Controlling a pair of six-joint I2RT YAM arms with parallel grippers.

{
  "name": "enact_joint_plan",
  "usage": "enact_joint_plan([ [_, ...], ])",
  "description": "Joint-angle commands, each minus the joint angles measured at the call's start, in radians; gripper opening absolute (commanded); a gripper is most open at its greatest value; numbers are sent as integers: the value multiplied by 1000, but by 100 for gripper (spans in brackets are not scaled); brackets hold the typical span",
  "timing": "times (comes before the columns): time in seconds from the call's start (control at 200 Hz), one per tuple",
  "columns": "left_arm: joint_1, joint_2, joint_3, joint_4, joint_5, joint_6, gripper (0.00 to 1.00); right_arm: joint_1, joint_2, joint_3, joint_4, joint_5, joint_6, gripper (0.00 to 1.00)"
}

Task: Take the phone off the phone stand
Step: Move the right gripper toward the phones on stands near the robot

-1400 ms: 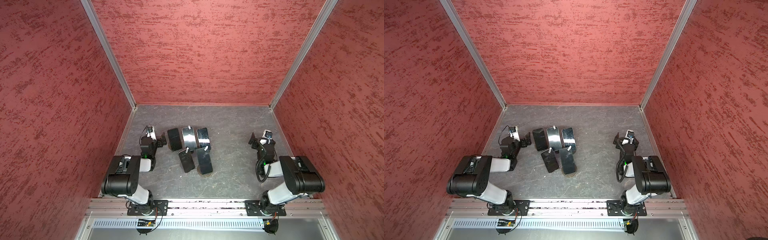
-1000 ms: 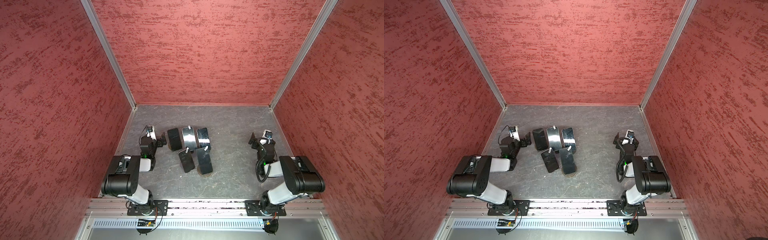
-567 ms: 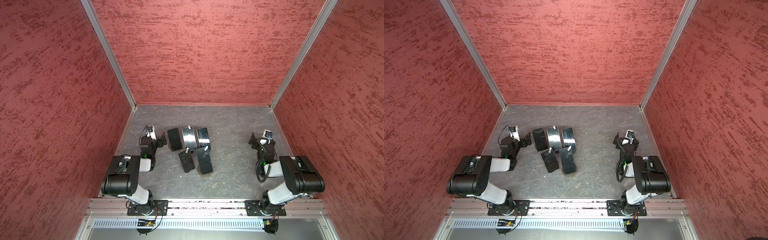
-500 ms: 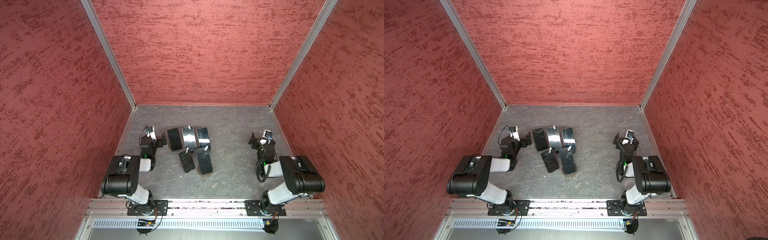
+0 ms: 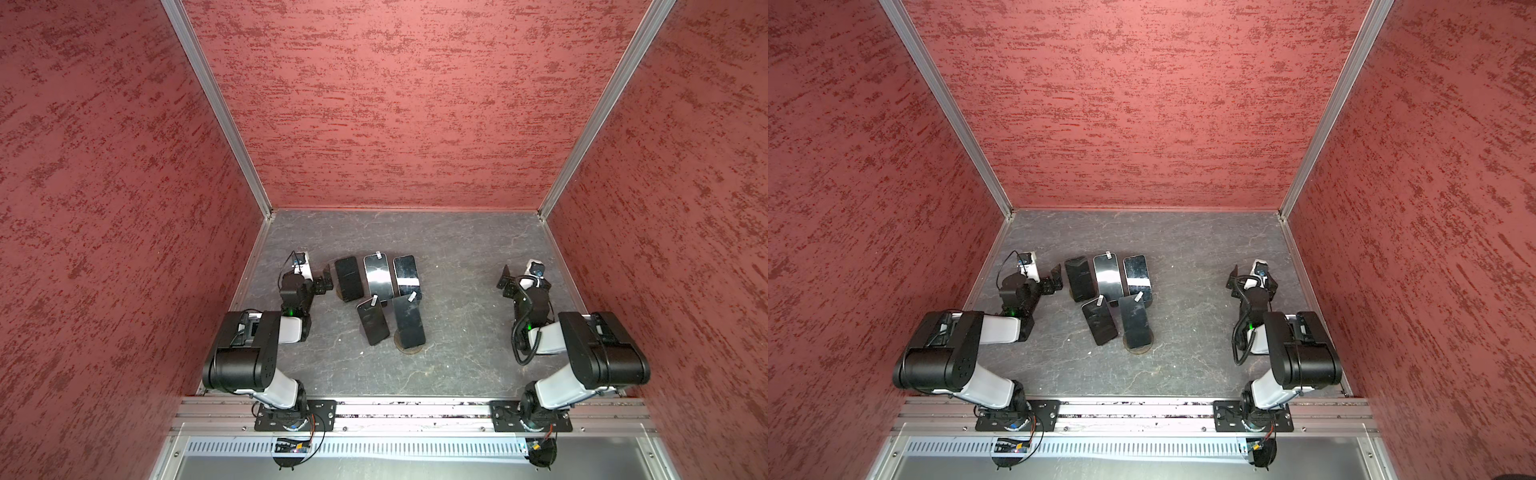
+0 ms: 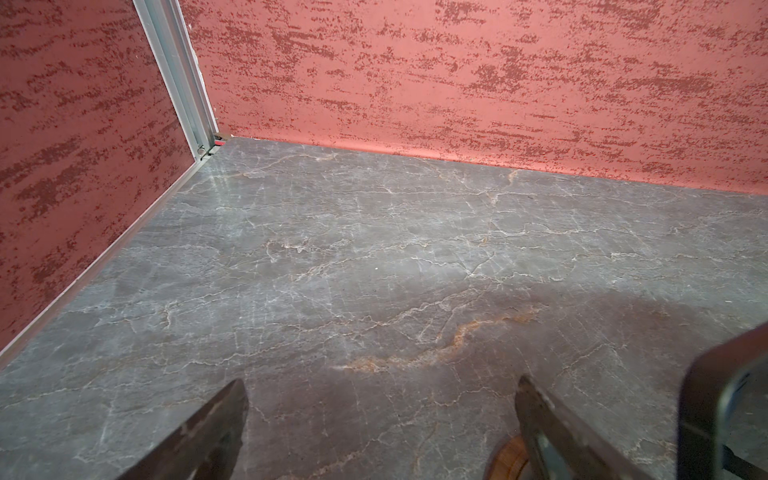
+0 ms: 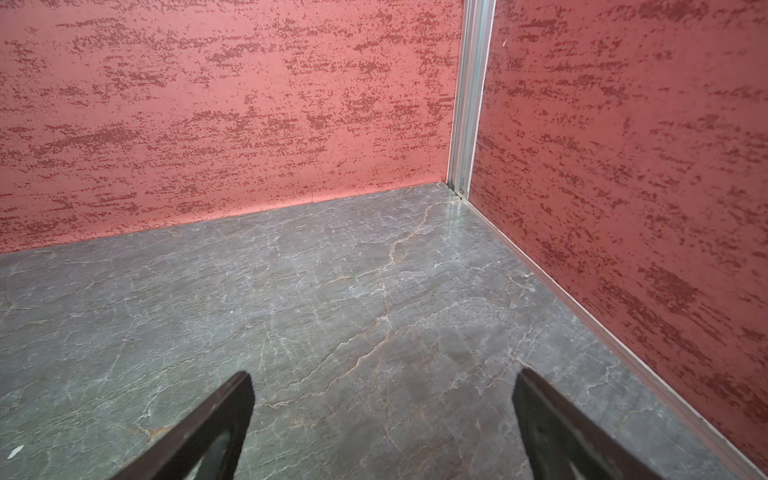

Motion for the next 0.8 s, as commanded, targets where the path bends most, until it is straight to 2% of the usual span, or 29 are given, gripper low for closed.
enact_joint_plan([
  [0.0,5,-2,14,-3,6,9,100,-1,-11,17,0,-11,2,99],
  [0.256,-2,-3,13,-2,33,28,100,-2,-17,9,15,3,8,99],
  [0.331,-23,-27,7,-7,-25,31,100,-2,-56,1,-12,2,13,99],
  [0.376,-24,-54,-7,1,-23,34,99,1,-77,-8,-2,-12,-5,99],
  [0.606,-26,-210,58,-280,-59,4,100,12,-348,91,-392,28,32,99],
  [0.792,-34,-308,169,-656,-122,-119,99,32,-483,217,-747,38,104,99],
])
